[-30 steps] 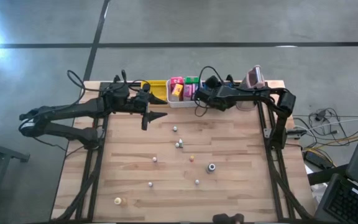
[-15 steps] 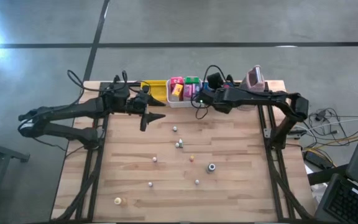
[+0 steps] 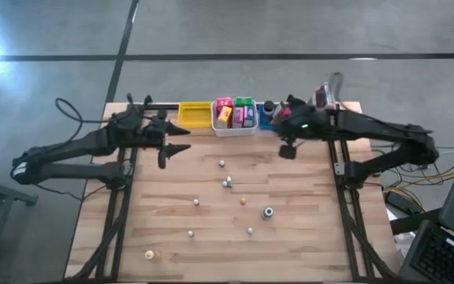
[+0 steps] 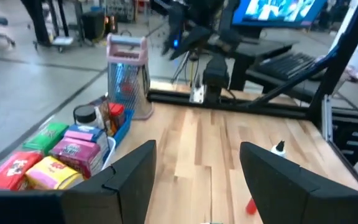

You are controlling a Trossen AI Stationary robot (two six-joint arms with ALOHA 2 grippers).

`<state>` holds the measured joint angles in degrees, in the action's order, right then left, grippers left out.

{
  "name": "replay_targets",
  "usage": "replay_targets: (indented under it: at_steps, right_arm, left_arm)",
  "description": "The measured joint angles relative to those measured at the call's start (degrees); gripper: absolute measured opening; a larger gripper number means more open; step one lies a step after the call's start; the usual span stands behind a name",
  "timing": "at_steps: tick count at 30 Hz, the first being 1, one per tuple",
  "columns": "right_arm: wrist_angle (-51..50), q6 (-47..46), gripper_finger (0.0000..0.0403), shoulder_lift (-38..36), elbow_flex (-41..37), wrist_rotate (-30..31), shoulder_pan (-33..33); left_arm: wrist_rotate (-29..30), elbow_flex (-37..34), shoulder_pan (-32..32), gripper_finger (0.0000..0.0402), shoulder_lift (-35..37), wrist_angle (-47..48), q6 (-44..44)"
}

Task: Pick & Place Kitchen Items
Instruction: Put the black food coloring bottle into the yellow basket

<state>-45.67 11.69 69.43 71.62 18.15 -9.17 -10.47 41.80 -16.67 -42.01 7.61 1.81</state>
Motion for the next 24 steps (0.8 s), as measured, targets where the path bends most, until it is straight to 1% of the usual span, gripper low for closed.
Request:
replay_targets:
  at_steps: [2, 4, 6, 7, 12, 16, 18, 20, 24]
  right_arm:
    - [0.0, -2.1, 0.0036, -3.6, -0.3, -6.6, -0.1]
    - [-0.6, -4.0, 0.0017, -7.0, -0.8, -11.6, 0.0]
    - [-1.6, -6.1, 0.0012, -10.0, -1.4, -15.0, 0.0]
    - [-2.3, -7.2, 0.0012, -11.4, -1.6, -15.8, 0.0]
    - [-4.9, -13.1, 0.0023, -17.7, -1.6, -16.2, 0.0]
    - [-7.0, -15.0, 0.0030, -22.4, -1.7, -16.3, 0.0]
    - [-7.9, -15.0, 0.0032, -24.7, -1.8, -16.2, -0.1]
    - [-8.0, -15.1, 0.0034, -26.6, -2.3, -16.2, -0.1]
    - [-7.9, -16.3, 0.0029, -29.3, -2.6, -13.7, -0.1]
  left_arm:
    - [0.6, -2.1, 0.0, 0.0238, 1.5, -2.2, 0.1]
    - [1.6, -3.8, 0.0, 0.0238, 2.5, -3.7, 0.2]
    - [2.6, -5.4, 0.0, 0.0238, 3.2, -4.0, 0.2]
    - [3.1, -6.0, 0.0, 0.0238, 3.3, -4.0, 0.2]
    - [3.1, -7.6, 0.0, 0.0238, 3.2, -4.1, 3.9]
    - [3.1, -7.4, 0.0, 0.0238, 3.0, -3.2, 4.0]
    - [3.8, -6.8, 0.0, 0.0238, 3.4, -3.0, 2.7]
    - [5.9, -6.7, 0.6, 0.0238, 3.8, -3.0, 0.5]
    - [12.5, -6.6, 2.5, 0.0236, 4.6, -2.6, -1.6]
